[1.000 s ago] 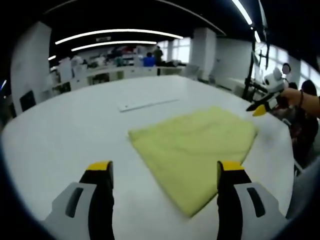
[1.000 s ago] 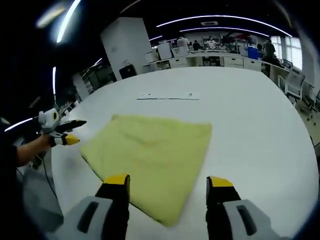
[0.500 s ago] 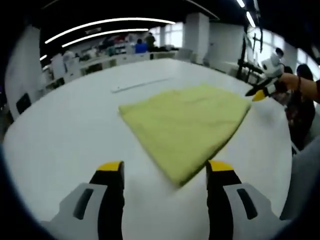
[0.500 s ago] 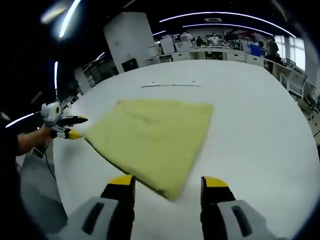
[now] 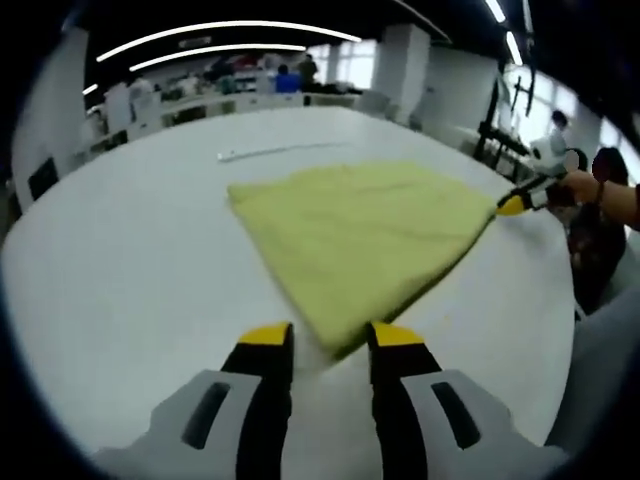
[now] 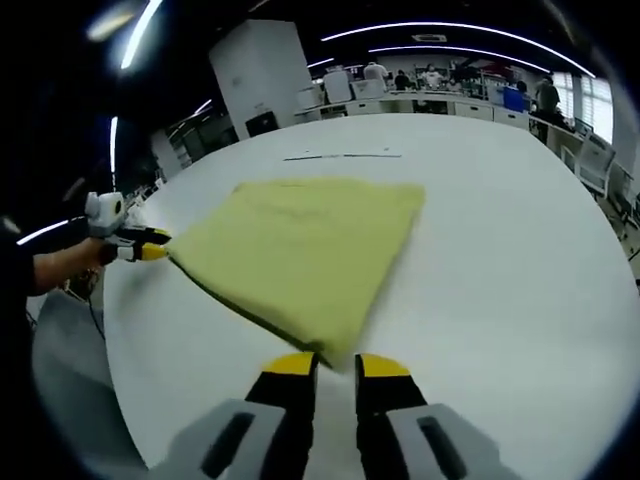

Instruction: Fold the garment on the visible template until the final outline fits inside the template.

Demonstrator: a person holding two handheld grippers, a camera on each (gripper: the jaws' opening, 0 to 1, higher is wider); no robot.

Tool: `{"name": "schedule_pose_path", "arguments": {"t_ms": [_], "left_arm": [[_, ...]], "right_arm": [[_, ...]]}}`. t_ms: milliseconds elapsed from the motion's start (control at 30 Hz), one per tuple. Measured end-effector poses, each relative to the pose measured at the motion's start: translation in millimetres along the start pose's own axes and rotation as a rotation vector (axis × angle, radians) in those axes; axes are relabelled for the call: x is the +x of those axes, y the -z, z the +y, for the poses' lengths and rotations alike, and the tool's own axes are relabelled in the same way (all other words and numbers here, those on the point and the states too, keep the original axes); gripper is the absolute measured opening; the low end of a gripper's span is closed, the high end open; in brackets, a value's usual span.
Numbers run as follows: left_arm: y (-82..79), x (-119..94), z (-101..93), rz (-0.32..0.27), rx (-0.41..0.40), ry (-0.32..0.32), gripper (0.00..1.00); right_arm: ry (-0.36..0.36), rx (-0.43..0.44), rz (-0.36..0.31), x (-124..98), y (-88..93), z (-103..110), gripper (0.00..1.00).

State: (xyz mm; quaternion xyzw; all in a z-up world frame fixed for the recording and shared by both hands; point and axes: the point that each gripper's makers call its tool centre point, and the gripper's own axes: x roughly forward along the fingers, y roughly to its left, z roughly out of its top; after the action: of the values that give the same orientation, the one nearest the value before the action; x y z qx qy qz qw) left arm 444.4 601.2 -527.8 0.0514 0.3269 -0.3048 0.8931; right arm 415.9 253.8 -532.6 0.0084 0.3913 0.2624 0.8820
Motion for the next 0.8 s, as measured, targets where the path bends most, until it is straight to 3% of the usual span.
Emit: {"name": "schedule_pose_path", "arguments": {"t_ms": [100, 367, 800], "left_arm": [[-1.1, 1.0, -2.5, -0.017, -0.035, 0.010, 0.19], [-0.6, 1.7, -6.7, -0.017, -0.027, 0.027, 0.04], [0.5, -2.3, -7.6, -0.008, -0.016, 0.034, 0.00]], "right_arm": [[-0.009, -0.005, 0.001, 0.7, 0.8, 1.2, 0.02], [-0.011, 0.003, -0.001, 0.1, 0.9, -0.6, 0.00], [-0.015, -0.025, 0.020, -6.5, 2.4, 0.8, 0.00]]}}
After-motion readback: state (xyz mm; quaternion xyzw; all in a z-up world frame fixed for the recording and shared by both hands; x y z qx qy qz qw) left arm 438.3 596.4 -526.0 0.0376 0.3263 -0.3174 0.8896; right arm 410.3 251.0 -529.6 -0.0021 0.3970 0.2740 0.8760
